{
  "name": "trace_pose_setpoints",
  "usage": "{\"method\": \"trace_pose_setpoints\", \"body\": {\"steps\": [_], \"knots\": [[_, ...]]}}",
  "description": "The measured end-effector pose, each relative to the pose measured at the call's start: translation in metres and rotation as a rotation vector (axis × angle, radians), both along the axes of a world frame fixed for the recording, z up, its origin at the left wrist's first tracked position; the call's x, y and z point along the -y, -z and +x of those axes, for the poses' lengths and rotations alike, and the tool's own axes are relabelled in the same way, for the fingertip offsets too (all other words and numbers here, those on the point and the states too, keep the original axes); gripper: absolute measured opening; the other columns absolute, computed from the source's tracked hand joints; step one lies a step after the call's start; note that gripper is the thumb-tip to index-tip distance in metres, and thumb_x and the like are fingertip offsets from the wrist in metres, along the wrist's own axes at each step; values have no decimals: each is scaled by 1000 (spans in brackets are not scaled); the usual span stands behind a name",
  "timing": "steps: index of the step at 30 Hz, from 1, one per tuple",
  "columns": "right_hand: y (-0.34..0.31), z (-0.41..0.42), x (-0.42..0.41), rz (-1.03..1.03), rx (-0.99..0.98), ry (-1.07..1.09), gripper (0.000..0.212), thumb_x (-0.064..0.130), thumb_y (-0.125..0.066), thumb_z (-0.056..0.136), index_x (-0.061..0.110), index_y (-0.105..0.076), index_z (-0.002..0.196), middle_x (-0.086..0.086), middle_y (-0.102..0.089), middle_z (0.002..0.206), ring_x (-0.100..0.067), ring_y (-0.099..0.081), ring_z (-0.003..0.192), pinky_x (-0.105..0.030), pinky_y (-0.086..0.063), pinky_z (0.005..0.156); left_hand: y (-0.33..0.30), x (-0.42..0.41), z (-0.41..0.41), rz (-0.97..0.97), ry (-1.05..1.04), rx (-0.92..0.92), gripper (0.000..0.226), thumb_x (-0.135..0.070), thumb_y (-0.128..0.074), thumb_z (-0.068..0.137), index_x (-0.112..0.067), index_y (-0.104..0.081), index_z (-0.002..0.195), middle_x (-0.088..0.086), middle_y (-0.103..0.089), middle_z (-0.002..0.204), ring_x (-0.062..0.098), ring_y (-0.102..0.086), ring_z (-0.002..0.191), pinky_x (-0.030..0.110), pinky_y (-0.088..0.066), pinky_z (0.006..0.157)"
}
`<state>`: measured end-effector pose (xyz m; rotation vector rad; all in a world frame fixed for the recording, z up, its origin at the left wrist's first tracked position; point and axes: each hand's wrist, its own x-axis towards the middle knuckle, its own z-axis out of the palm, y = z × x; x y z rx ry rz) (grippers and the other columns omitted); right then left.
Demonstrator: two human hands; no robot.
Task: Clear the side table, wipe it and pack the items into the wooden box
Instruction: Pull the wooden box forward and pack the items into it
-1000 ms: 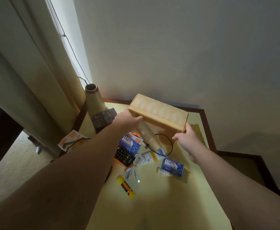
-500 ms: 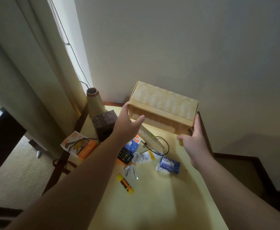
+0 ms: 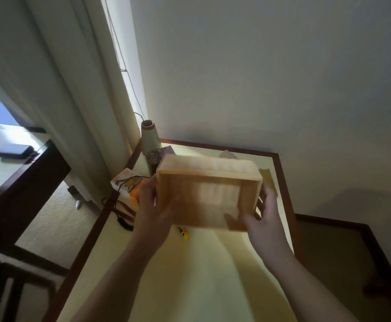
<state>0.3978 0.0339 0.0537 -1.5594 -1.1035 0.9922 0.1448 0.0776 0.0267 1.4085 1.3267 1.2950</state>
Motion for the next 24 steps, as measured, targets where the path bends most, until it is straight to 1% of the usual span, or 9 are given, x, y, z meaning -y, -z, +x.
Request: {"method": "trace_pose_setpoints", "body": {"steps": [3,7,9,11,14,17,19,22,24], "knots": [[1,-13,42,-40,15,-47,87,21,-82,90,51,-29,152,48,-44,132,17,-43,126,-27,-45,104,-2,52,-12,-77,-20,39,76,-58,-73,82,-37,-43,149,-8,-61,134,13,-64,120,46,-59,91],[18,-25,83,-120,58,-33,87,13,-80,88,49,-33,152,40,-46,141,7,-43,136,-40,-47,112,6,101,-29,-193,-47,61,80,-58,-77,75,-48,-45,147,-23,-66,121,-1,-65,112,45,-59,94],[27,-33,97,-179,75,-21,87,12,-80,85,52,-36,148,42,-48,137,6,-47,132,-43,-48,111,13,114,-39,-266,-37,67,79,-52,-80,75,-52,-46,146,-29,-67,117,2,-68,109,48,-59,94],[30,-43,106,-236,72,-12,82,16,-82,85,50,-39,146,43,-55,125,10,-52,122,-40,-52,105,21,122,-49,-335,-18,78,84,-58,-83,69,-52,-48,145,-27,-68,117,10,-70,109,53,-60,93],[35,-59,112,-325,64,12,73,12,-76,86,46,-44,142,29,-63,115,6,-59,106,-37,-55,96,33,128,-61,-371,-4,-2,83,-63,-79,62,-47,-49,138,-21,-68,116,7,-69,105,48,-60,92],[43,-73,116,-413,71,45,69,18,-73,79,48,-49,136,20,-69,115,-6,-66,103,-43,-54,99,49,131,-73,-426,60,-101,94,-59,-79,65,-43,-41,149,-15,-63,128,9,-66,112,46,-59,96],[50,-80,117,-465,52,52,65,25,-71,72,49,-54,131,19,-72,113,-9,-69,102,-45,-55,98,59,131,-84,-481,101,-86,102,-57,-82,66,-42,-36,156,-9,-60,133,13,-67,114,48,-60,95],[77,-83,116,-503,61,37,87,43,-67,58,49,-46,142,15,-69,126,-13,-68,110,-45,-56,98,71,127,-96,-547,134,-94,99,-48,-84,75,-45,-30,158,-8,-57,131,16,-67,113,46,-62,91],[105,-78,113,-522,60,33,95,45,-63,56,50,-39,148,13,-64,135,-15,-65,116,-45,-57,97,79,124,-102,-576,160,-113,93,-34,-83,85,-43,-27,160,-11,-57,129,16,-66,113,44,-62,89]]}}
